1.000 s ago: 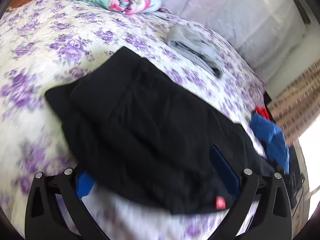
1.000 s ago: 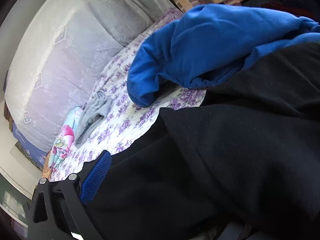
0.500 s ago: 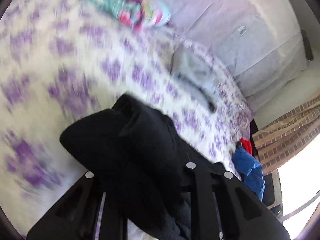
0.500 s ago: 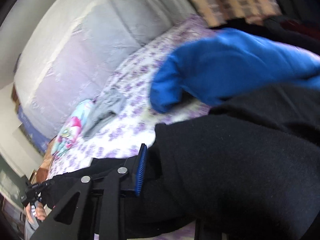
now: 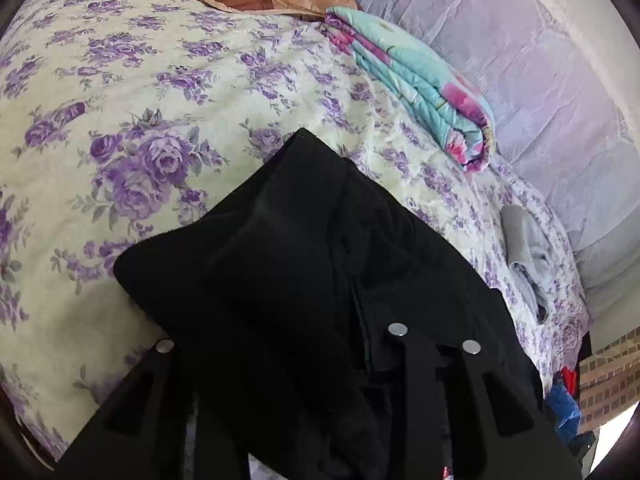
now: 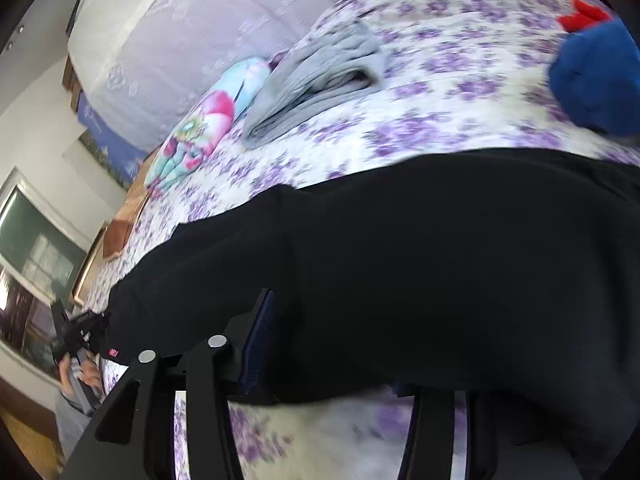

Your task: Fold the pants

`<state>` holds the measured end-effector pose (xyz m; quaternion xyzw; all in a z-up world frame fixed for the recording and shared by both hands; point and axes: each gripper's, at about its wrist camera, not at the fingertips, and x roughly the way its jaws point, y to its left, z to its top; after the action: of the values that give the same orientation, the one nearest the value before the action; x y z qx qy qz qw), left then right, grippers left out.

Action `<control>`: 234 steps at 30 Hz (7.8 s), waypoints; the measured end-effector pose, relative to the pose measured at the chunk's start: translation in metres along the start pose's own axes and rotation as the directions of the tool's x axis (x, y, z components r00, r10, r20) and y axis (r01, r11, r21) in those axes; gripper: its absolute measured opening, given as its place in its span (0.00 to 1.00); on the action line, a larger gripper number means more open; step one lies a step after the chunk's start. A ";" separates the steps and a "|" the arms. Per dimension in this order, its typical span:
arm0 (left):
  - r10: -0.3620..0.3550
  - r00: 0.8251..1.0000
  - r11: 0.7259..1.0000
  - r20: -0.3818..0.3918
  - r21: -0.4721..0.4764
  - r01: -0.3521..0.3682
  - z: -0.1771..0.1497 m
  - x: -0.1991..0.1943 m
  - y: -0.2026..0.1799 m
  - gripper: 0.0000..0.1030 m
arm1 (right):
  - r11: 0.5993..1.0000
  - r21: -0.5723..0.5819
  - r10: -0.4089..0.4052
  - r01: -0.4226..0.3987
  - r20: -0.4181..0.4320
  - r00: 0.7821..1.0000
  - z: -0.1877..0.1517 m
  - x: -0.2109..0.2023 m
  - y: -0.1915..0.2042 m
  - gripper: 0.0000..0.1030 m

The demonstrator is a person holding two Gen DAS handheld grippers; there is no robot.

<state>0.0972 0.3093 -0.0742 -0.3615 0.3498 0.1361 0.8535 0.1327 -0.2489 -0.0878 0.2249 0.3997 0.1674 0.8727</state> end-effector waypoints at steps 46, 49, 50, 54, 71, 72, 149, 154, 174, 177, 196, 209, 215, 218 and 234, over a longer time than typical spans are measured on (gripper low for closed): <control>-0.061 0.998 0.994 0.004 0.088 0.060 0.015 -0.026 -0.010 0.17 | 0.969 0.236 -0.116 0.071 0.179 0.977 0.018 -0.182 -0.116 0.41; -0.025 0.998 0.995 -0.062 0.094 0.031 0.021 -0.006 -0.004 0.24 | 0.925 0.264 -0.289 0.274 0.019 0.957 0.022 -0.147 -0.143 0.70; 0.004 0.996 0.995 -0.092 0.096 0.005 0.020 0.002 -0.002 0.28 | 0.905 0.266 -0.340 0.331 -0.011 0.940 0.023 -0.141 -0.152 0.70; -0.026 0.998 0.996 -0.064 0.086 0.031 0.008 -0.024 0.010 0.43 | 0.915 0.342 -0.248 0.212 0.066 0.966 0.012 -0.177 -0.159 0.70; -0.066 0.997 0.992 -0.044 0.104 0.070 -0.057 -0.069 0.006 0.60 | 0.952 0.240 0.178 -0.189 0.065 0.982 -0.008 -0.118 -0.089 0.54; -0.062 0.997 0.992 -0.046 0.111 0.066 -0.058 -0.069 0.003 0.60 | 0.951 0.224 0.190 -0.212 0.115 0.975 0.011 -0.121 -0.087 0.54; -0.011 0.990 0.997 -0.142 -0.076 0.000 0.124 0.110 -0.114 0.11 | 0.923 0.374 -0.103 0.095 0.000 0.995 0.230 0.040 -0.154 0.05; -0.015 0.989 0.999 -0.146 -0.050 0.008 0.118 0.119 -0.109 0.14 | 0.950 0.237 -0.192 0.205 -0.074 0.979 0.236 0.060 -0.143 0.14; -0.117 0.989 0.993 -0.091 -0.017 0.116 0.085 0.007 -0.084 0.66 | 0.974 0.202 -0.098 0.102 -0.032 0.995 0.206 0.012 -0.100 0.66; -0.074 0.987 0.996 -0.141 0.036 0.080 0.087 0.026 -0.111 0.69 | 0.976 0.204 -0.076 0.082 -0.036 0.996 0.192 0.003 -0.093 0.66; -0.112 0.988 0.987 -0.108 -0.125 0.098 -0.013 -0.053 0.022 0.10 | 0.989 0.142 0.039 -0.039 0.005 0.999 0.089 -0.080 -0.061 0.66; -0.138 0.988 0.980 -0.072 -0.154 0.126 -0.026 -0.047 0.039 0.15 | 0.958 0.284 0.061 -0.048 -0.036 0.998 -0.014 -0.141 -0.091 0.66; -0.128 0.989 0.982 -0.071 -0.152 0.116 -0.028 -0.046 0.042 0.17 | 0.889 0.449 0.130 -0.090 -0.059 0.990 -0.063 -0.139 -0.118 0.66; -0.124 0.990 0.982 -0.074 -0.156 0.111 -0.027 -0.045 0.043 0.17 | 0.875 0.477 0.116 -0.083 -0.041 0.992 -0.070 -0.124 -0.128 0.66; -0.144 0.988 0.969 -0.062 -0.209 0.128 -0.016 -0.069 0.066 0.53 | 0.908 0.313 -0.313 0.280 0.063 0.948 -0.026 -0.212 -0.132 0.30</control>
<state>0.0080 0.3460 -0.0685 -0.4755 0.3407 0.0985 0.8051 -0.0050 -0.4532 -0.0405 0.3003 0.4005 -0.0427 0.8647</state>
